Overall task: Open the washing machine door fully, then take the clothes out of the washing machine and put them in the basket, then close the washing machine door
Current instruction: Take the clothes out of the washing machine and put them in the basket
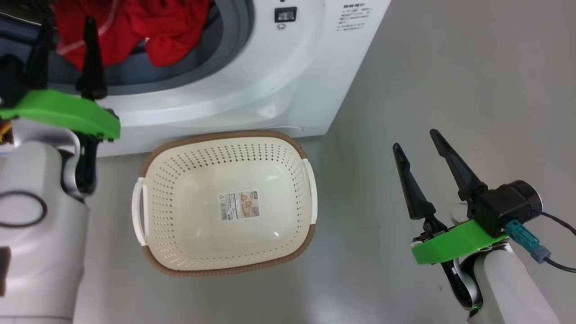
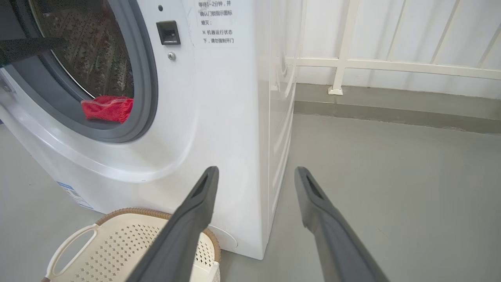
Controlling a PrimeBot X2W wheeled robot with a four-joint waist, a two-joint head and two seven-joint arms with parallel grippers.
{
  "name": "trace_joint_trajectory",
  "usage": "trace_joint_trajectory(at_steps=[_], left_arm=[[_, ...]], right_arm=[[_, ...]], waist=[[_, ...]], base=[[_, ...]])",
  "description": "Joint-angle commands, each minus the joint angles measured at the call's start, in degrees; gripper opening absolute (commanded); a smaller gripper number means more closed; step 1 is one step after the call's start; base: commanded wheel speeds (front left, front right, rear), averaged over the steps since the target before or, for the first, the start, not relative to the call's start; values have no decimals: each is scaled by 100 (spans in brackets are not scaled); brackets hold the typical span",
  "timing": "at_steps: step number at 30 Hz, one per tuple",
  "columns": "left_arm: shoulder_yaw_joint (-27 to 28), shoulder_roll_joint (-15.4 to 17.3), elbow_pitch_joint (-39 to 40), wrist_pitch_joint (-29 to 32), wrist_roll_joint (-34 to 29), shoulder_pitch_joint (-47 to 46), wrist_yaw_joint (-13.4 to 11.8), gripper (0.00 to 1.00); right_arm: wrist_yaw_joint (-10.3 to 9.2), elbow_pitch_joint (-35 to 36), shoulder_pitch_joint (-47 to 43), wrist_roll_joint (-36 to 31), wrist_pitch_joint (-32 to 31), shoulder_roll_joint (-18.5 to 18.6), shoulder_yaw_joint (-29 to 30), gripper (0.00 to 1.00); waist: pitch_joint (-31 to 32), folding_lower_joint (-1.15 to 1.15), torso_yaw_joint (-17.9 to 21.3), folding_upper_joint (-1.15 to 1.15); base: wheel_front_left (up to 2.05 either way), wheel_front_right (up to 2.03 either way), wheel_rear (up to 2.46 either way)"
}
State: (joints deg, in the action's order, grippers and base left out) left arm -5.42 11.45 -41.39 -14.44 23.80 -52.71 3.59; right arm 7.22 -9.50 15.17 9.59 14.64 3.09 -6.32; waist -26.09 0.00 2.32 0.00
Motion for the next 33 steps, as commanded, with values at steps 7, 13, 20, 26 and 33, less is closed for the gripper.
trace_joint_trajectory(at_steps=[7, 13, 20, 26, 33], left_arm=[[-106, 497, -583, 187, -293, -674, 34, 100], [-320, 721, -1306, 622, -551, -1152, -149, 100], [-649, 894, -1831, 935, -874, -1594, -255, 100], [-780, 1066, -2272, 1216, -1002, -1857, -394, 100], [-870, 1125, -2620, 1483, -1020, -2035, -449, 100]], right_arm=[[26, 208, 158, 89, 36, -7, -228, 100], [26, 169, 230, 159, 36, -12, -333, 100], [26, 58, 273, 253, 36, -17, -458, 100], [26, 45, 353, 307, 36, -19, -541, 100], [26, 42, 356, 350, 36, -20, -579, 100]], waist=[[-318, 0, 218, 0], [-497, 0, 379, 0], [-638, 0, 517, 0], [-745, 0, 659, 0], [-840, 0, 727, 0]], base=[[0, 0, 0], [0, 0, 0], [0, 0, 0], [0, 0, 0], [0, 0, 0]])
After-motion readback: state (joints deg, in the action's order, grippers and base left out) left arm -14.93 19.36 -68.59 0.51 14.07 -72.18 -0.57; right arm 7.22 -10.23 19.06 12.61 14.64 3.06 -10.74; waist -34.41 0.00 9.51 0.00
